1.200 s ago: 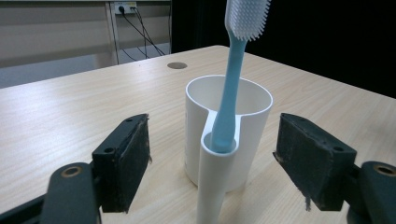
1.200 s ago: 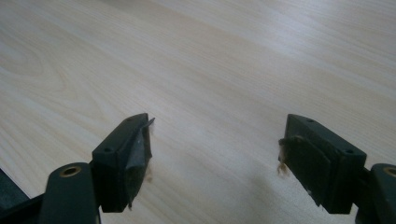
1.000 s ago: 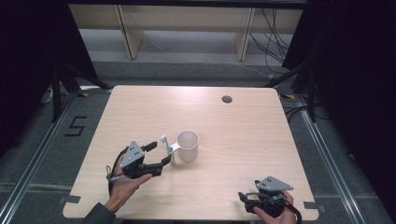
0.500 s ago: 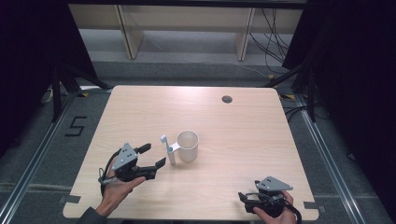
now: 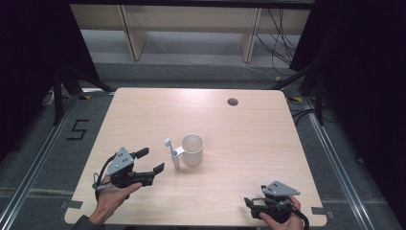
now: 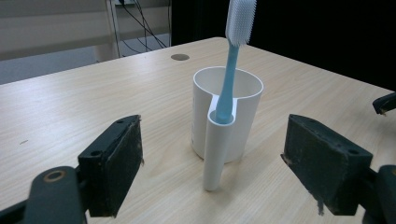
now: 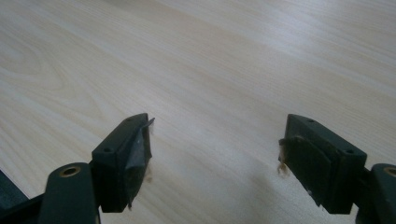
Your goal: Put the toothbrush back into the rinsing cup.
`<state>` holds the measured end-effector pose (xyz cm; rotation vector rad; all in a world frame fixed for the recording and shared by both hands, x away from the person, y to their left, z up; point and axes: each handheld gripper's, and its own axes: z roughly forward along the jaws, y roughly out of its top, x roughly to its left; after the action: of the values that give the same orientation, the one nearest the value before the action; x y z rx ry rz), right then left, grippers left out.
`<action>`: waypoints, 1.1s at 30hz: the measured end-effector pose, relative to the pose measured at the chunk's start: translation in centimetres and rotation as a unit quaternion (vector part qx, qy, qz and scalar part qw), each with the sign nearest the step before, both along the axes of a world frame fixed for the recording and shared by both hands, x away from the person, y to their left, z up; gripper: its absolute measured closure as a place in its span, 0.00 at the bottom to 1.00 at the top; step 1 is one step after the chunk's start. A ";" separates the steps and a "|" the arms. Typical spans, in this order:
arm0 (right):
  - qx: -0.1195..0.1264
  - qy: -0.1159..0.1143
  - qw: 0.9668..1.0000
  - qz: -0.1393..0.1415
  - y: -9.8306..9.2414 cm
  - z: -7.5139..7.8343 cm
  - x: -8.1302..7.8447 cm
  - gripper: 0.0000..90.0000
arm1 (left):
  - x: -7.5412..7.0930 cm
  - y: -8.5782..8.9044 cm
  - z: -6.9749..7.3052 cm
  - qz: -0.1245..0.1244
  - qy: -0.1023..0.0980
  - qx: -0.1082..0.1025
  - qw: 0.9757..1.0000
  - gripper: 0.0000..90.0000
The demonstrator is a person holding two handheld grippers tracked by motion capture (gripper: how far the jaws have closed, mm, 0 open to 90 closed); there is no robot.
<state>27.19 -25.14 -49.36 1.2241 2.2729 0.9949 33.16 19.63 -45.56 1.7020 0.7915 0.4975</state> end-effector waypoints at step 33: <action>0.002 0.008 1.000 -0.006 0.0 0.0 0.0 0.27 | -3.5 2.0 -1.1 -0.025 0.020 -0.015 0.999 0.16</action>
<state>27.20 -25.12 -49.34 1.2491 2.2740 0.9895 29.64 21.63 -46.71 1.7049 0.7797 0.4156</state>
